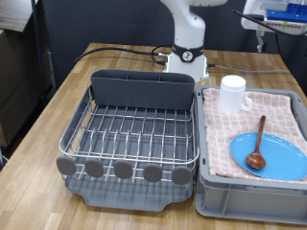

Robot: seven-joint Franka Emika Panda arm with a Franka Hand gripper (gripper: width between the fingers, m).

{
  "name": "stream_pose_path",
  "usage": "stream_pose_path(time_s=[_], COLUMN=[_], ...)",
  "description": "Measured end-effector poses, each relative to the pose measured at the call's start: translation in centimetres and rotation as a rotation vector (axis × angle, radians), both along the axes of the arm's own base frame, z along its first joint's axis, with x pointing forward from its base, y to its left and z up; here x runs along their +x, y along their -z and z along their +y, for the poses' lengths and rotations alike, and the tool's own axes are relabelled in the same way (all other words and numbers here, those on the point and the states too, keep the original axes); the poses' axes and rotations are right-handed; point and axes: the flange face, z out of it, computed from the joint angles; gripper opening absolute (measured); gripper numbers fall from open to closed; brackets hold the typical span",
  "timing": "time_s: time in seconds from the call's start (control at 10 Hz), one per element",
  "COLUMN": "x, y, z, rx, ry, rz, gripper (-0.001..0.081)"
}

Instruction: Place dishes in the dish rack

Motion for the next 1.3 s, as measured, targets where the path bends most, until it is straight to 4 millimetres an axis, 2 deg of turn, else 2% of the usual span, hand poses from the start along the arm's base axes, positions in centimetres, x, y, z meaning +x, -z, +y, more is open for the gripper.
stream_pose_path(time_s=[0.3, 0.7, 1.3], x=[0.6, 0.3, 0.0], y=[3.9, 8.5, 14.0], z=[1.2, 2.3, 2.2], rx=[-0.009, -0.009, -0.002], ry=[0.052, 0.082, 0.084], rz=[-0.026, -0.044, -0.060], gripper=[0.0803, 0.0803, 0.0803])
